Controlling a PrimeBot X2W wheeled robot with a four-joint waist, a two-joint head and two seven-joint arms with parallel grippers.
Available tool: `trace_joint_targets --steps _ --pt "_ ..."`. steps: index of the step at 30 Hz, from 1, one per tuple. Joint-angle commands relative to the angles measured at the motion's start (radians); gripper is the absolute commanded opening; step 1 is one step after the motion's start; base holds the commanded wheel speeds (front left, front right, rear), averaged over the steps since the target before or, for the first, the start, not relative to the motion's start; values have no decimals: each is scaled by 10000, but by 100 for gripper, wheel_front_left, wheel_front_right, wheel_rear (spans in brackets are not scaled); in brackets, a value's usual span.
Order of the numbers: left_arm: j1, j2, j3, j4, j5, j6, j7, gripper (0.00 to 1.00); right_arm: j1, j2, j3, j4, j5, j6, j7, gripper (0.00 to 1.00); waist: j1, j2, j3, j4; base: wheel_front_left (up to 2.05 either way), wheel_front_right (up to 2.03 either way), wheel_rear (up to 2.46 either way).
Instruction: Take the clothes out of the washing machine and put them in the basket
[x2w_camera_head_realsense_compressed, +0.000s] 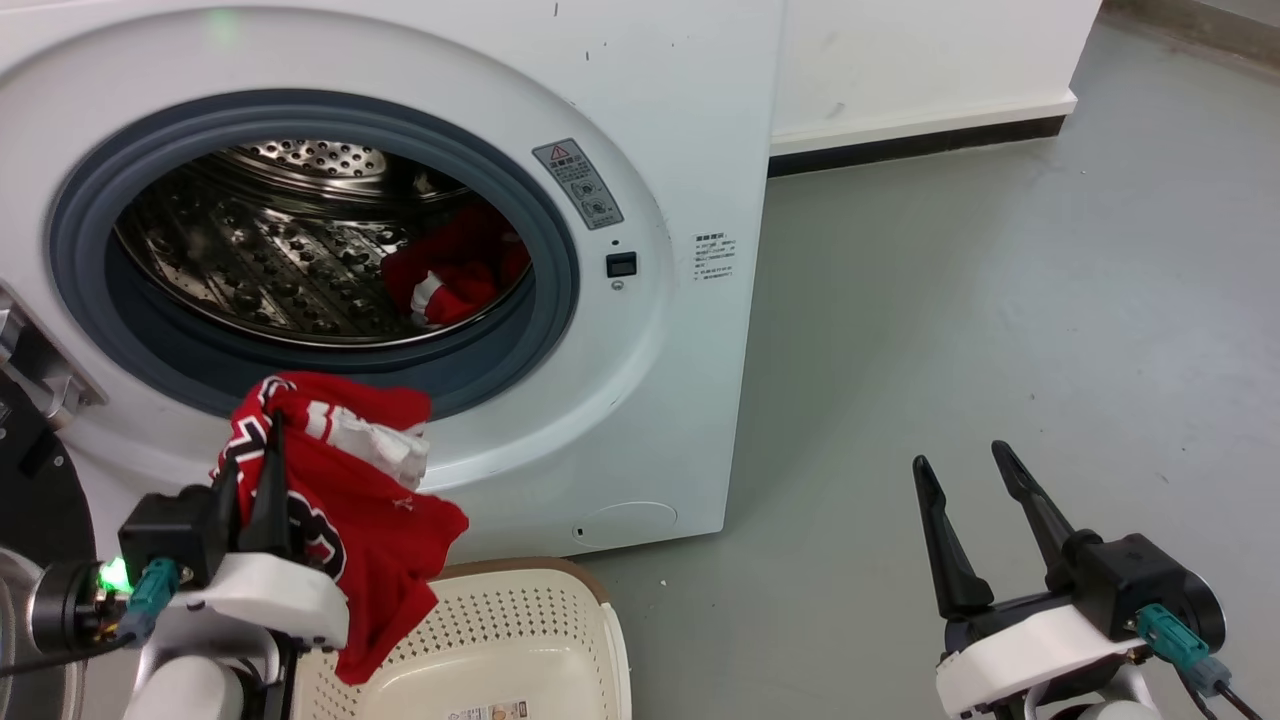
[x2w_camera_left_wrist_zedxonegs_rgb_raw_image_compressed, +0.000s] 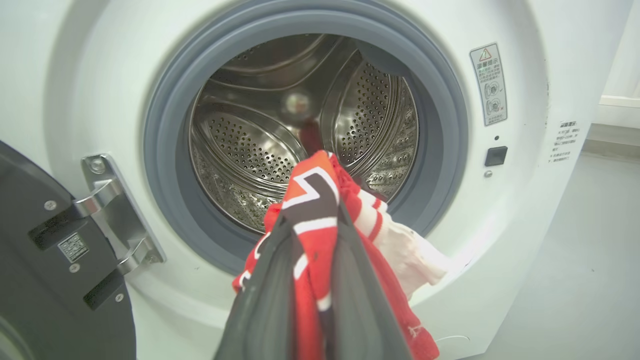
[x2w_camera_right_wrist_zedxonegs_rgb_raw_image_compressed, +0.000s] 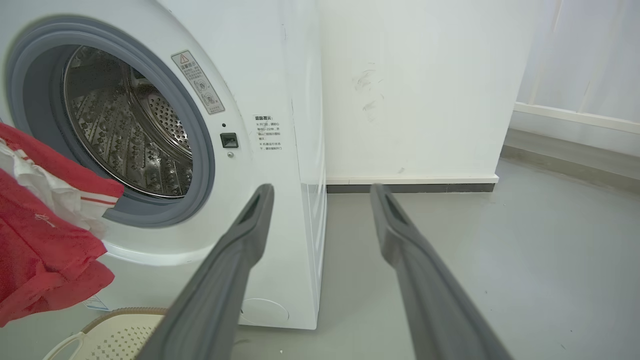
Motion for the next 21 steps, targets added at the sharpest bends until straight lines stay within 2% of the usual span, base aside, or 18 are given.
trace_joint_targets --steps 1,6,10,14,21 --pt "333 36 -36 -305 28 90 105 0 156 13 2 -78 -19 -7 73 100 1 0 -26 99 0 0 0" --pt "1379 -97 -172 -764 -101 307 424 0 158 13 79 -252 -57 -7 131 100 1 0 129 224 0 0 0" --pt "1900 -439 -190 -435 -438 387 341 0 -69 13 166 -398 -56 -7 127 100 1 0 544 218 0 0 0" --pt "1908 -838 -280 288 -703 209 -18 0 -346 13 236 -507 -37 -7 104 100 1 0 1247 173 0 0 0" --pt "1071 -1058 -128 1864 -805 -76 -469 0 -1037 13 439 -628 -75 -7 -34 100 1 0 2580 -140 0 0 0"
